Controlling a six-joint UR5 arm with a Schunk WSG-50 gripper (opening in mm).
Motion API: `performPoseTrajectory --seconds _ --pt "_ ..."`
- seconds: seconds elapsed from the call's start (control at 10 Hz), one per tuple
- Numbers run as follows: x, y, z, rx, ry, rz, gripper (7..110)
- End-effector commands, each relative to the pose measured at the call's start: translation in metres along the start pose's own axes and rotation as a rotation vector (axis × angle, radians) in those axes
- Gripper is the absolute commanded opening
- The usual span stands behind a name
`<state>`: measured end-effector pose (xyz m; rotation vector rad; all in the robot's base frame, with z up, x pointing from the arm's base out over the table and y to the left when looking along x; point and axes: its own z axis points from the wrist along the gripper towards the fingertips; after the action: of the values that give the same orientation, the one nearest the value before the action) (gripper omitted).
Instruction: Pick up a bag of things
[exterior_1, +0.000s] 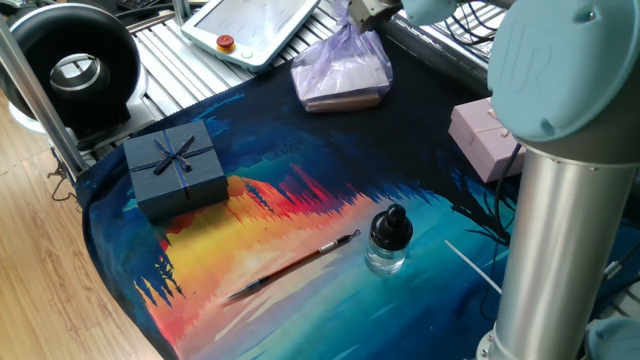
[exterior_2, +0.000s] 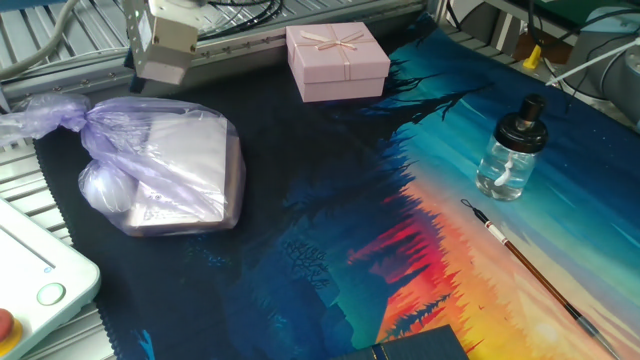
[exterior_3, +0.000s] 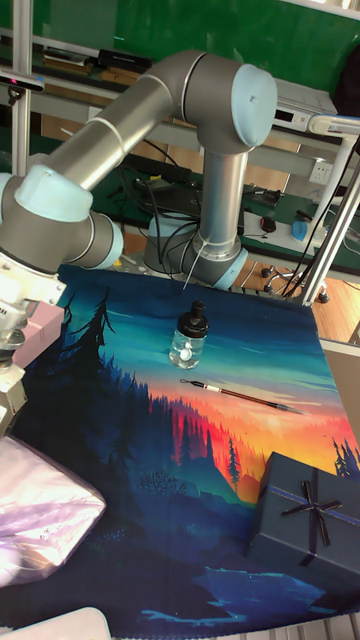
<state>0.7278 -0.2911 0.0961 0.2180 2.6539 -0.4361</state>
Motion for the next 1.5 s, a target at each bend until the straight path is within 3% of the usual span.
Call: performPoseTrajectory --seconds 0.0,0.1,0.2,0.4,0.5,0.6,0.8,1.2,1.4 --pt "-0.010 0.018 -0.001 -0.084 -0.037 0.113 44" --pt "-0.024 0.038 -0.005 -0.168 -0.087 0.128 44" --pt "-0.027 0.044 -0.006 -0.196 -0.093 0.152 66" --pt "-0.013 0.045 -0.005 -0.194 -0.039 0.120 66" --pt "-0.003 0.044 0.004 -0.181 0.003 0.152 66" --pt "-0.006 0.045 0.019 -0.190 -0.005 0.164 66" --pt "-0.013 0.032 0.040 -0.159 -0.044 0.153 66" --pt "-0.046 0.026 0.031 -0.215 -0.124 0.225 66" --pt "-0.048 0.028 0.033 -0.230 -0.127 0.265 66"
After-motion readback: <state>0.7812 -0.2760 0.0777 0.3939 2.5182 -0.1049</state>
